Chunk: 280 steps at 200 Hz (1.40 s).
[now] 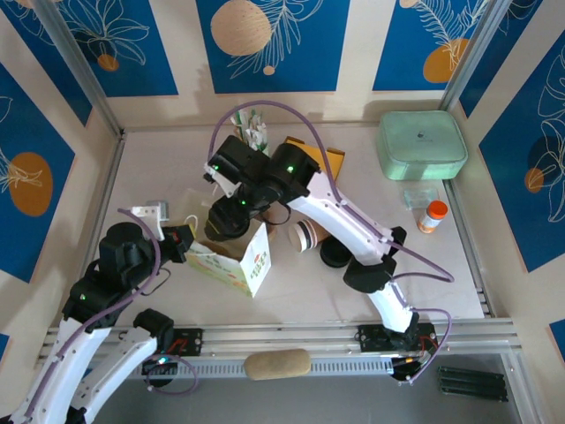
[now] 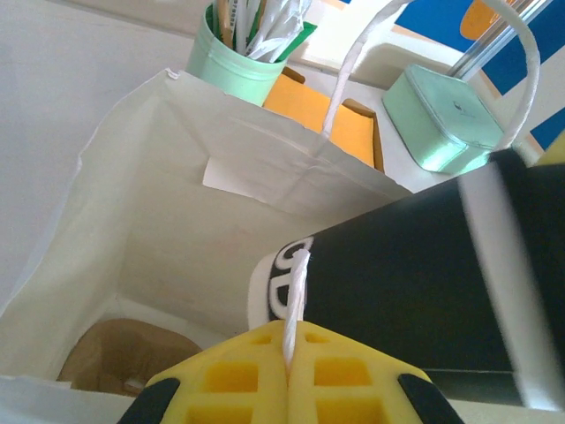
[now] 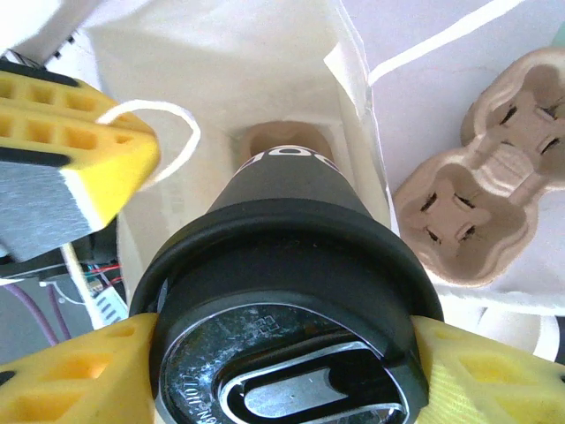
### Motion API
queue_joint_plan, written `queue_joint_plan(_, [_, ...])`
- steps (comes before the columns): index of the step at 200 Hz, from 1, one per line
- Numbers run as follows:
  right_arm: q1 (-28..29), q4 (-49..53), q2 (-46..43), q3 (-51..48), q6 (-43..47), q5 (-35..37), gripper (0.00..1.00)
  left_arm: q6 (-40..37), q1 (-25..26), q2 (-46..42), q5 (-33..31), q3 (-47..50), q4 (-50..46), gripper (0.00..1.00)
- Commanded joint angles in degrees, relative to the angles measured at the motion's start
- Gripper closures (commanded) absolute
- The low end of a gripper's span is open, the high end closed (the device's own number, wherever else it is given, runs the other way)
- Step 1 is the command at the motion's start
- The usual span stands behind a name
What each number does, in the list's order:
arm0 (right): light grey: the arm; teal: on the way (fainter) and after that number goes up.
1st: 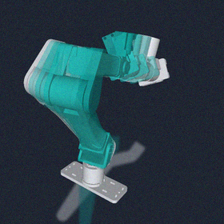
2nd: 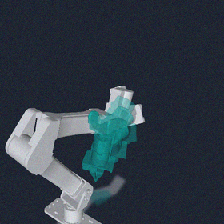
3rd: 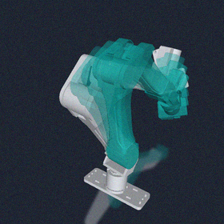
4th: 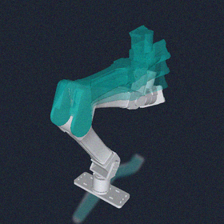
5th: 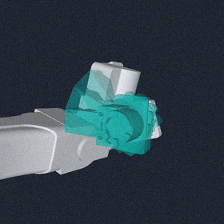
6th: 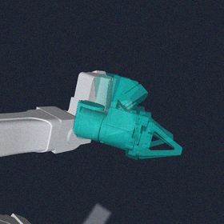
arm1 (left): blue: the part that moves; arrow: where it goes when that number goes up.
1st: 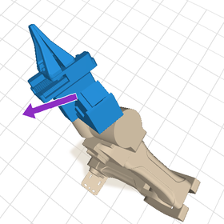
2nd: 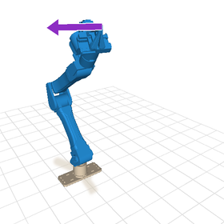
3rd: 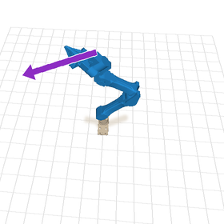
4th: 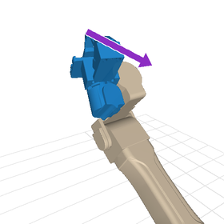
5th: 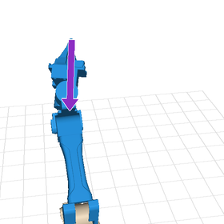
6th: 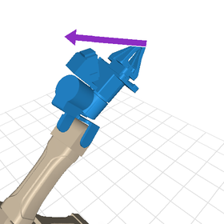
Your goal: Pack the takeout coffee
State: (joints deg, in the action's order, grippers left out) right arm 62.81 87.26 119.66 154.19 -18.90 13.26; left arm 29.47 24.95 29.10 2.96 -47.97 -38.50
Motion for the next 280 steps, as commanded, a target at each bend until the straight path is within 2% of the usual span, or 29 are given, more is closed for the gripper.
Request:
queue_joint_plan(1, [-0.7, -2.0, -4.1, 1.0, -1.2, -1.0, 0.5, -1.0, -0.4, 0.3, 0.7, 0.6, 0.6, 1.0])
queue_joint_plan(66, [-3.4, -7.1, -10.9, -4.4, -2.7, -4.2, 0.51, -1.1, -0.4, -0.1, 0.4, 0.7, 0.1, 1.0])
queue_joint_plan(143, [-4.3, -7.6, -16.4, -6.1, -4.3, -0.2, 0.51, -1.3, -0.4, -0.5, 0.0, 1.0, -0.3, 1.0])
queue_joint_plan(173, [-6.4, -11.3, -23.7, -13.7, -6.6, 0.6, 0.51, -1.3, -0.5, -0.7, 0.0, 1.2, -0.1, 1.0])
queue_joint_plan(211, [-12.5, -14.7, -32.6, -25.5, -9.9, -2.1, 0.5, -1.3, -0.4, -0.7, 0.2, 1.3, 0.2, 1.0])
queue_joint_plan(250, [-17.9, -13.0, -38.1, -34.6, -12.4, -3.4, 0.5, -1.4, -0.4, -0.7, 0.3, 1.3, 0.8, 1.0])
queue_joint_plan(280, [-19.3, -9.5, -39.7, -42.9, -14.0, -3.4, 0.5, -1.5, -0.4, -0.7, 0.5, 1.2, 1.3, 1.0])
